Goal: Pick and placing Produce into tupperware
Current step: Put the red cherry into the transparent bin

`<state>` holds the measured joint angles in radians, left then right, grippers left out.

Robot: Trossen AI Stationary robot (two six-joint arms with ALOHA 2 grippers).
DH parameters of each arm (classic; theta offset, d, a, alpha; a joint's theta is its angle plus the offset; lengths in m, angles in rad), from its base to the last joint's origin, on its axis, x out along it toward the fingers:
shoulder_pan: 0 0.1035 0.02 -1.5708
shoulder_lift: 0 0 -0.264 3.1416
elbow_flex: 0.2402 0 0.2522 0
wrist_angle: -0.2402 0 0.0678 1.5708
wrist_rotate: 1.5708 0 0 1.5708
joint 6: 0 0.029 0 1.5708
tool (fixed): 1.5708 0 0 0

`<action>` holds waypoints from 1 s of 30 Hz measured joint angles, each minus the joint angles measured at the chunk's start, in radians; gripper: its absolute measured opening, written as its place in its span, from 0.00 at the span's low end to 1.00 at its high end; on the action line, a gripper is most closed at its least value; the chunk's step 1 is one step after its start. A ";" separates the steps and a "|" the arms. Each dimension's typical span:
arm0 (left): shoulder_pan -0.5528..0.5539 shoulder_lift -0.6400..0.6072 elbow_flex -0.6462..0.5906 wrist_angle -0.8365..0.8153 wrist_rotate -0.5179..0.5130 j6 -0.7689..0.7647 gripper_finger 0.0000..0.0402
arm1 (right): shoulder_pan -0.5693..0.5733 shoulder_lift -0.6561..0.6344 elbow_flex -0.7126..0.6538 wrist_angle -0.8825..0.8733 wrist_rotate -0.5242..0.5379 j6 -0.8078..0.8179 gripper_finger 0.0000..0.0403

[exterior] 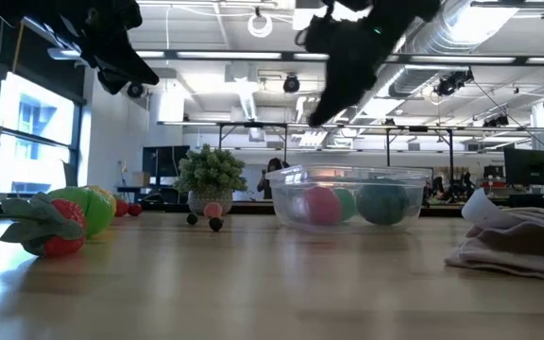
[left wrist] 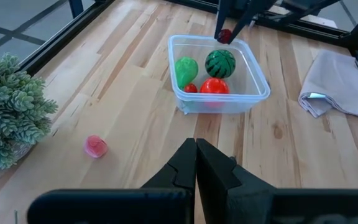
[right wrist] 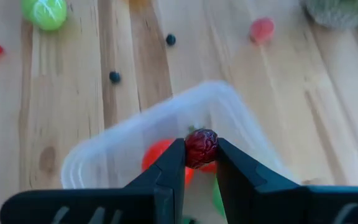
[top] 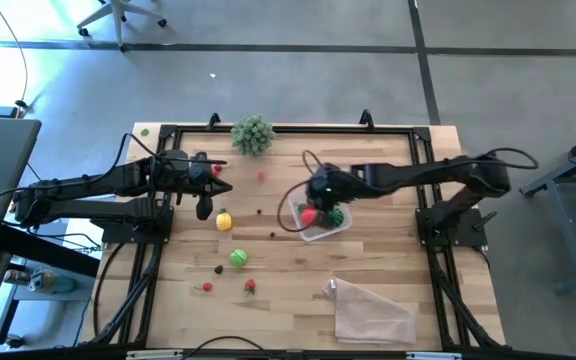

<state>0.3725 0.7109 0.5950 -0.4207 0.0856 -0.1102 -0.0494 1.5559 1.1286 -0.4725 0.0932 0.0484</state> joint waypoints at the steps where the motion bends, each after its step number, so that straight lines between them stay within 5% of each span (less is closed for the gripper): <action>1: 0.000 0.000 0.000 0.000 0.000 0.000 0.00 | 0.000 -0.019 -0.043 0.033 -0.001 0.006 0.15; 9: 0.000 0.000 0.000 0.000 0.000 0.000 0.00 | -0.016 -0.033 -0.184 0.158 -0.008 -0.001 0.16; 30: 0.000 0.000 0.000 0.000 0.000 0.000 0.00 | -0.084 0.088 -0.196 0.254 -0.083 -0.032 0.22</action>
<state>0.3725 0.7109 0.5953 -0.4206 0.0856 -0.1101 -0.1335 1.6440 0.9329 -0.2181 0.0102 0.0163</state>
